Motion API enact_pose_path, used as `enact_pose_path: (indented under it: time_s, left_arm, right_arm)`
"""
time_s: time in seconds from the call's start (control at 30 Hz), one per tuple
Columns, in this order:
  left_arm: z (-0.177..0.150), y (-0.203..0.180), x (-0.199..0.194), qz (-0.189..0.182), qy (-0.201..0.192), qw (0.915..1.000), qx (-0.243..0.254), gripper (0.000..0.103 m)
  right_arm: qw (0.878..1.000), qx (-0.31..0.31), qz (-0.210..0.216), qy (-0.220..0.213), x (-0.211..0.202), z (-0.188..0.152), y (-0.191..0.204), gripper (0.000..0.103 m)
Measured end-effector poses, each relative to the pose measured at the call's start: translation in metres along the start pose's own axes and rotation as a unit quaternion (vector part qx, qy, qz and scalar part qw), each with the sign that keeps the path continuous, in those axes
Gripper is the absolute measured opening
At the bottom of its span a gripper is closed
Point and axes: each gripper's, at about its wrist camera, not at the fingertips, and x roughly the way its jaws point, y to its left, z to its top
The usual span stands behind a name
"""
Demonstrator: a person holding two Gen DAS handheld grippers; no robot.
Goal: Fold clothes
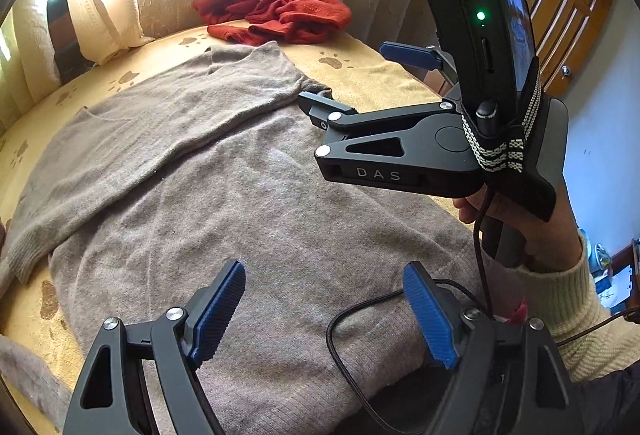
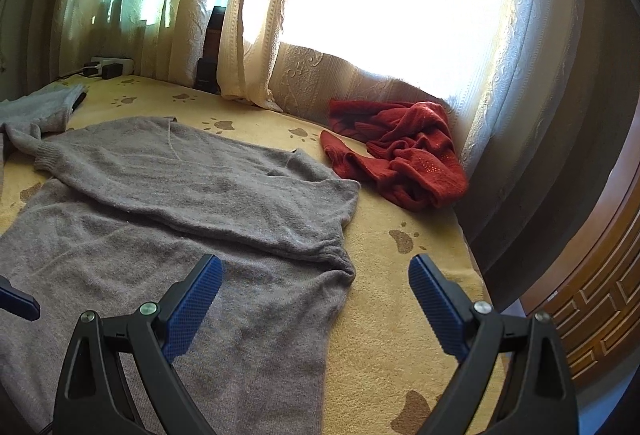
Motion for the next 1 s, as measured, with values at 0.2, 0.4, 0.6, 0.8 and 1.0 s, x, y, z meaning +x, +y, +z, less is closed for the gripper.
enact_pose_path:
  time_s: [0.2, 0.4, 0.6, 0.8, 1.0]
  left_arm:
    - [0.0, 0.01, -0.003, 0.006, -0.003, 0.9999, -0.012, 0.083]
    - [0.001, 0.017, -0.003, 0.01, -0.002, 0.9997, -0.022, 0.083]
    - [0.004, 0.02, -0.001, 0.013, 0.0, 0.9995, -0.027, 0.083]
    - [0.006, 0.021, 0.002, 0.013, 0.005, 0.9995, -0.03, 0.083]
    - [0.008, 0.023, 0.004, 0.013, 0.006, 0.9994, -0.031, 0.083]
  right_arm:
    - [0.999, 0.001, 0.031, 0.018, 0.007, 0.003, 0.008, 0.096]
    - [0.998, -0.007, 0.052, 0.038, 0.015, 0.003, 0.015, 0.096]
    - [0.996, -0.003, 0.074, 0.055, 0.023, 0.001, 0.017, 0.096]
    - [0.994, 0.006, 0.088, 0.063, 0.028, 0.0, 0.016, 0.096]
    - [0.991, 0.014, 0.112, 0.072, 0.033, 0.0, 0.016, 0.096]
